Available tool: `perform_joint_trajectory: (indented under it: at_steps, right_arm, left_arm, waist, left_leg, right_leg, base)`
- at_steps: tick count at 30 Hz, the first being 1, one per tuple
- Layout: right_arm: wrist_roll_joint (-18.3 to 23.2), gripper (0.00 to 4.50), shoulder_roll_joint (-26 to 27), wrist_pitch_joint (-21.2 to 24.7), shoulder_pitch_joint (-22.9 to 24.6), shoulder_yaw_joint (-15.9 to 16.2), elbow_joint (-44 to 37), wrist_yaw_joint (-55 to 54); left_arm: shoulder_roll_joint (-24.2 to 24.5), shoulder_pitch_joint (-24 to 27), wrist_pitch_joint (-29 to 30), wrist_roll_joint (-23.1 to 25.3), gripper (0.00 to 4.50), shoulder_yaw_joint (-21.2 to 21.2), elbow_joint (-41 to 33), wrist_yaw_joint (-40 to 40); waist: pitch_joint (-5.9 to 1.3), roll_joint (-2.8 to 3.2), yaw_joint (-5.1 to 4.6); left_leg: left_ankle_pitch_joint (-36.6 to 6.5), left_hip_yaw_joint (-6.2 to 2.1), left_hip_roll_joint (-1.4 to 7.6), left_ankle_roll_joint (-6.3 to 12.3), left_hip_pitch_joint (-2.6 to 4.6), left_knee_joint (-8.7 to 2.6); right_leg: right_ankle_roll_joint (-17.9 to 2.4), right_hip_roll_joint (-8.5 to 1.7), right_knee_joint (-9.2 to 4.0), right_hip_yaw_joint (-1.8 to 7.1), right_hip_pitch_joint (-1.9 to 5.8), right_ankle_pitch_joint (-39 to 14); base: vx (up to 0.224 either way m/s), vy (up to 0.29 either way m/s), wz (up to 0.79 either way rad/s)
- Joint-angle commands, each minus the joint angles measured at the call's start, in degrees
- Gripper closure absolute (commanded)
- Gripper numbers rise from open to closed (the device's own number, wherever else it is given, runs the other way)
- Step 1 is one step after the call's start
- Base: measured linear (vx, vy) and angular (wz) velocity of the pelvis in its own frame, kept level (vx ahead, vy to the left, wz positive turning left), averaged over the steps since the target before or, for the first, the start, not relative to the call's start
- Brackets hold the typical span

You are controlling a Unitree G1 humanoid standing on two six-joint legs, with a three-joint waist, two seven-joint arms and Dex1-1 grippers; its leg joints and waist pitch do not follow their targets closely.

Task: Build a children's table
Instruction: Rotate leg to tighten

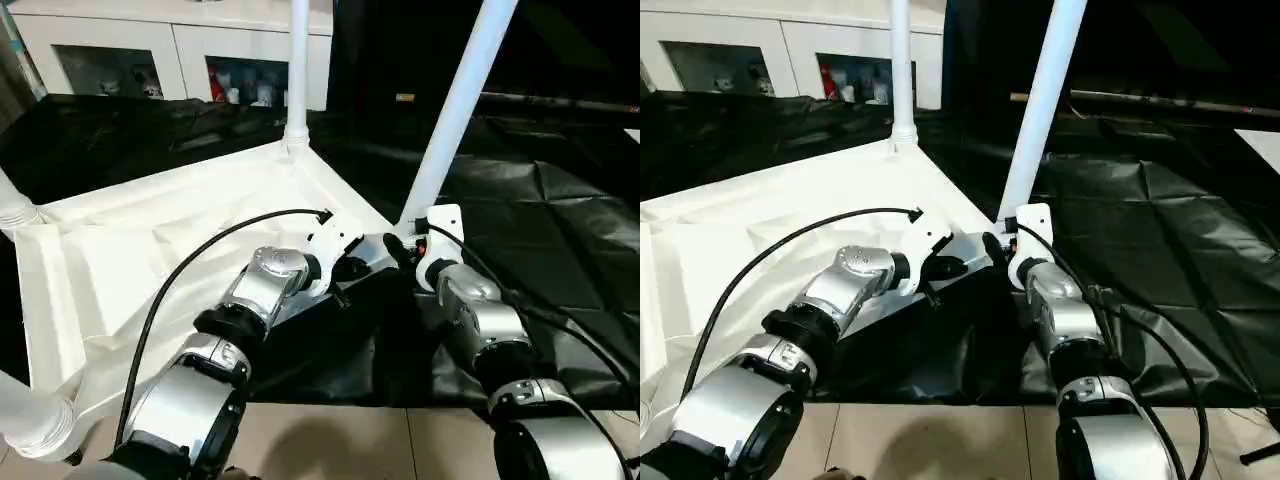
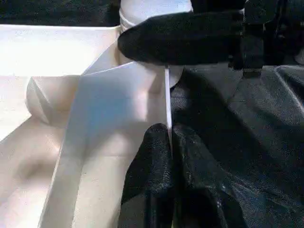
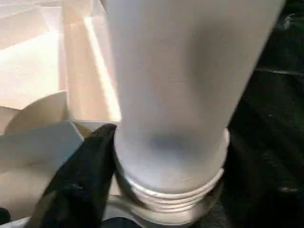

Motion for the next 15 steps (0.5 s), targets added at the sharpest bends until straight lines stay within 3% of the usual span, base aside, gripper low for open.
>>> perform_joint_trajectory:
  at_steps: [1, 2, 4, 6, 11, 15]
  right_arm:
    - [1.18, 0.99, 2.60, 0.44, -0.25, 1.82, 1.24, 3.97]
    - [1.19, 0.69, 1.58, 0.06, -0.62, 1.89, 0.97, 5.24]
    - [0.46, 0.58, -0.31, 0.22, -0.74, 2.78, -0.09, 7.43]
    - [-1.12, 0.26, -5.26, 2.22, 0.75, 5.91, -4.79, 15.36]
    - [-1.09, 0.26, -10.45, 3.33, 2.75, 8.16, -9.81, 23.61]
    - [-2.28, 0.26, -15.81, 1.76, 4.42, 10.66, -12.85, 31.55]
  left_arm:
    - [-1.83, -0.45, -3.02, -1.05, 4.50, -0.10, 0.69, 0.19]
    - [-1.15, -0.28, -3.79, -1.21, 4.50, -0.09, 0.68, -0.98]
    - [-0.20, -0.10, -4.55, -1.68, 4.50, 0.28, 0.53, -2.38]
    - [2.23, 0.48, -5.59, -2.93, 4.50, 1.01, -0.65, -6.82]
    - [4.95, 1.35, -6.74, -4.02, 4.50, 0.70, -2.23, -13.30]
    - [7.87, 2.21, -6.67, -4.66, 4.50, -0.37, -3.88, -20.88]
  waist:
    - [-3.27, -0.93, -0.05]
    - [-3.25, -0.98, -0.06]
    - [-3.31, -1.14, -0.05]
    - [-3.39, -1.24, 0.18]
    - [-3.47, -1.31, 0.33]
    - [-3.56, -1.21, 0.47]
  left_leg:
    - [-15.24, -1.65, 2.56, 1.69, 1.11, -4.45]
    - [-15.21, -1.65, 2.58, 1.73, 1.13, -4.44]
    - [-14.26, -1.58, 2.57, 2.24, 0.99, -4.37]
    - [-12.88, -1.56, 2.49, 2.82, 0.87, -4.25]
    - [-10.87, -1.49, 2.57, 4.30, 0.66, -4.00]
    - [-8.19, -1.46, 2.80, 5.07, 0.65, -3.81]
  right_leg:
    - [-10.03, -3.73, -5.35, 2.47, 1.90, -18.70]
    - [-10.04, -3.74, -5.37, 2.48, 1.88, -18.77]
    - [-10.32, -3.72, -5.22, 2.52, 1.98, -17.47]
    - [-10.58, -3.59, -5.02, 2.39, 2.37, -15.91]
    - [-10.98, -3.75, -4.67, 2.47, 2.39, -13.86]
    - [-13.43, -3.58, -3.87, 2.41, 2.55, -8.31]
  base:
    - [0.000, 0.000, 0.00]
    - [0.000, 0.000, 0.00]
    - [0.000, 0.000, 0.00]
    - [0.000, 0.000, 0.00]
    - [0.000, 0.000, 0.00]
    - [0.000, 0.000, 0.00]
